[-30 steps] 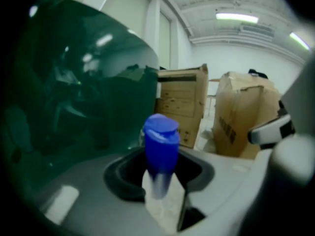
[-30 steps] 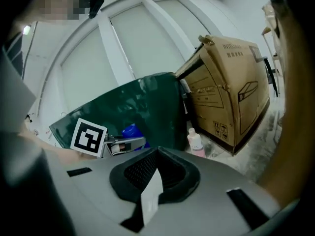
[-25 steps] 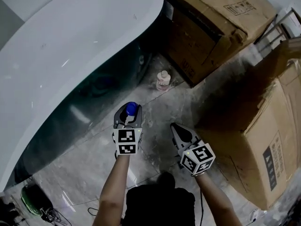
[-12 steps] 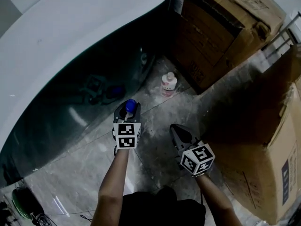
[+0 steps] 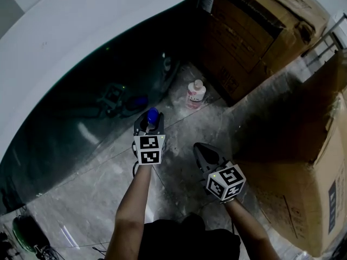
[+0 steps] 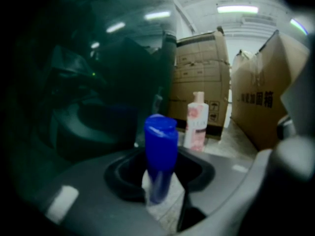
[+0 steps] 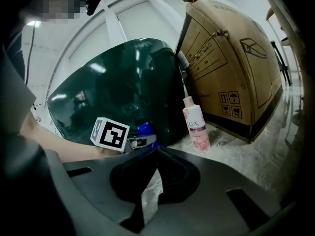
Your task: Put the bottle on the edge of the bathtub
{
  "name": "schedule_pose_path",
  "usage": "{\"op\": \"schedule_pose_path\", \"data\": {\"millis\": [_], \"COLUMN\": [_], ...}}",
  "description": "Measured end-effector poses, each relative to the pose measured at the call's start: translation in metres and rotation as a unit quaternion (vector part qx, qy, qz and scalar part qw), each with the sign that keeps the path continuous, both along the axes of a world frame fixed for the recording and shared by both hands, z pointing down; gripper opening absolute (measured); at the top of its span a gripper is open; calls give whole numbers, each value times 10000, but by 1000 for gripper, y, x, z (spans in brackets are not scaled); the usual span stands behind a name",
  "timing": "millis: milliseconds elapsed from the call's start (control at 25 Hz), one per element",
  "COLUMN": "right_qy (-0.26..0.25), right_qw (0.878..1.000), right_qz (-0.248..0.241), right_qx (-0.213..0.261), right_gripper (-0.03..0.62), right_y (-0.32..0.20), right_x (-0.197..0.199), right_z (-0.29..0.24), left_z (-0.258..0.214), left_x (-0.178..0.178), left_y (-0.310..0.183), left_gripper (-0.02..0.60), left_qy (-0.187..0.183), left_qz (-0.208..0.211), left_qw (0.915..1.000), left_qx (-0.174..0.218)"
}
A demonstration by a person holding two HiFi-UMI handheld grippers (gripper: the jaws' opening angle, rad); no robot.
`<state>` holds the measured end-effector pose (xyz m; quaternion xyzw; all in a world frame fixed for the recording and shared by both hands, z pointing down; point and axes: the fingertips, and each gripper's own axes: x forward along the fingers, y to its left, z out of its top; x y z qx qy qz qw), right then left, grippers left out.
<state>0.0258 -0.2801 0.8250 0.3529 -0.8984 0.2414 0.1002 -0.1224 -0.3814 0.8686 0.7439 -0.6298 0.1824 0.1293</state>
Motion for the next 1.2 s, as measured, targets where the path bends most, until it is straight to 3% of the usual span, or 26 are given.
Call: {"op": "schedule_pose_path", "data": {"millis": [360, 480, 680, 960, 1200], "right_qy": [95, 142, 202, 226, 206], "right_qw": [9999, 9999, 9997, 9994, 9989], "right_qz": [7, -3, -35, -45, -21], "right_qx": [72, 76, 136, 274, 413], "right_gripper": [2, 2, 2, 2, 2], "right_y": [-1, 0, 2, 3, 6], "right_x": [1, 1, 0, -3, -4], "right_z": [-5, -6, -11, -28, -45], "left_z": [1, 4, 1, -12, -35], "left_x": [-4, -4, -6, -5, -7], "left_y": [0, 0, 7, 28, 52], "left_gripper": [164, 212, 213, 202, 150], "left_qy": [61, 86, 149, 162, 218], "left_qz": [83, 131, 111, 185, 160], "left_qw": [9999, 9998, 9997, 9994, 9995], "left_qx": [-79, -160, -168, -236, -131]}}
